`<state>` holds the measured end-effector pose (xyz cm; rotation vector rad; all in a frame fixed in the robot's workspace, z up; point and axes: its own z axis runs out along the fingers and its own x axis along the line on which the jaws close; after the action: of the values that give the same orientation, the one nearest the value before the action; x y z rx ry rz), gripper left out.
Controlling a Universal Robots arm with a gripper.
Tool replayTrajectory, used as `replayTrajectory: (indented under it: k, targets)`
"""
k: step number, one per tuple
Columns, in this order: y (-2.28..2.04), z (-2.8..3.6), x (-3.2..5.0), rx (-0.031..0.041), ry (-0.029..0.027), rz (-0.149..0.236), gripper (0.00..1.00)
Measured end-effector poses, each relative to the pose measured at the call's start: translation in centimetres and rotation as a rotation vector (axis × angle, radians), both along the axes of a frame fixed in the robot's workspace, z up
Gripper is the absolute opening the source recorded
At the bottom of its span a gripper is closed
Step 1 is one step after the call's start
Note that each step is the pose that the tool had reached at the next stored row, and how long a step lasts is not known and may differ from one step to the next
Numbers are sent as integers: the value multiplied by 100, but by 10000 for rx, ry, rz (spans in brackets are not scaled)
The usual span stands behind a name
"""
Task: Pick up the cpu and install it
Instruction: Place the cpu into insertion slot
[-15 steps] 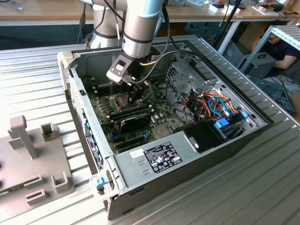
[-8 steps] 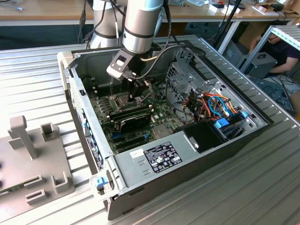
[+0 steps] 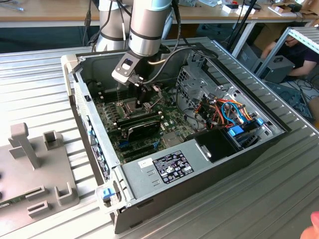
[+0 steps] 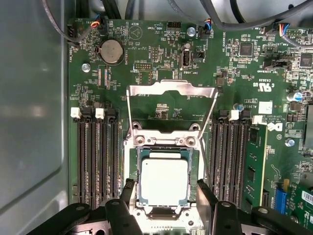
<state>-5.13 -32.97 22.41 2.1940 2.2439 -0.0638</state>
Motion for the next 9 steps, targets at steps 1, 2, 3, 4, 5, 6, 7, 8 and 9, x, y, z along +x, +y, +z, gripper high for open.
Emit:
replayTrajectory:
  k: [1, 2, 3, 4, 5, 6, 7, 8, 9]
  targets:
    - [0, 0, -20, 0, -144, 2, 62]
    - [0, 0, -35, 0, -262, 4, 62]
    - [0, 0, -41, -2, -320, 5, 62]
    - [0, -1, -43, 0, -348, 8, 62]
    - [0, 0, -43, -1, -349, 9, 62]
    - [0, 0, -43, -2, -349, 8, 62]
    - [0, 0, -43, -2, -348, 8, 62]
    - [0, 0, -43, -3, -349, 9, 62]
    - [0, 0, -43, -2, -348, 9, 62]
